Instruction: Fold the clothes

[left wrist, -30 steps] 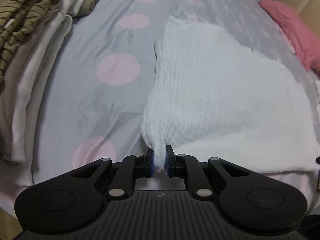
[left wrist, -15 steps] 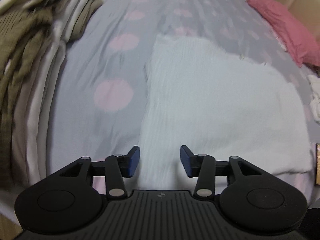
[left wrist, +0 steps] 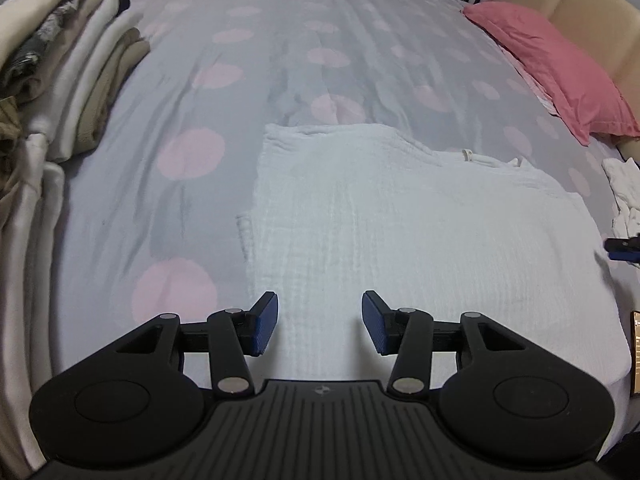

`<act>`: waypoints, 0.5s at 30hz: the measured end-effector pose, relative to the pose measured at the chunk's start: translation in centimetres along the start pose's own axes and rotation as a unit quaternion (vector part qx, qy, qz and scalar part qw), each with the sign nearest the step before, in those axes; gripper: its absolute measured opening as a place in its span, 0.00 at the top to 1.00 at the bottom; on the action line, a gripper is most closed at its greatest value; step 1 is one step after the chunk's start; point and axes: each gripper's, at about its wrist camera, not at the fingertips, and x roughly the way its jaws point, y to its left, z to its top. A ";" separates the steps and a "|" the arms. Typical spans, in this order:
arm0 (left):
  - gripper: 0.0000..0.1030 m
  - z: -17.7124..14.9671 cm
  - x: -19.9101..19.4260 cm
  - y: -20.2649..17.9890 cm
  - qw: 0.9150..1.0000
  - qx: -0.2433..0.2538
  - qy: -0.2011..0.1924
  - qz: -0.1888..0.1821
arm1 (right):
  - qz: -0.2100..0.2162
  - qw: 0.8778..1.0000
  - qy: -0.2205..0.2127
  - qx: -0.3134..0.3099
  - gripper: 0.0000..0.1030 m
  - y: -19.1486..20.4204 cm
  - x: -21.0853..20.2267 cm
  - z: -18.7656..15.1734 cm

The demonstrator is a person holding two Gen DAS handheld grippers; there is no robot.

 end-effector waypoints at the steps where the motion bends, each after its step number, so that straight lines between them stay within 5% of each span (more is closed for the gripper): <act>1: 0.57 0.1 0.2 0.0 1.000 0.001 -0.001 0.002 | -0.002 1.000 0.003 0.002 0.55 -0.3 0.8 0.3; 11: 0.57 0.3 2.1 0.3 1.000 -0.013 0.011 0.014 | -0.007 1.000 0.007 0.015 0.57 -1.7 4.7 0.1; 13: 0.57 0.3 1.9 0.3 1.000 -0.016 0.008 0.011 | -0.011 1.000 0.004 0.005 0.85 -0.9 4.7 0.1; 15: 0.57 0.3 1.4 0.3 1.000 -0.021 -0.002 0.007 | -0.003 1.000 0.000 0.015 0.92 -0.3 4.5 0.1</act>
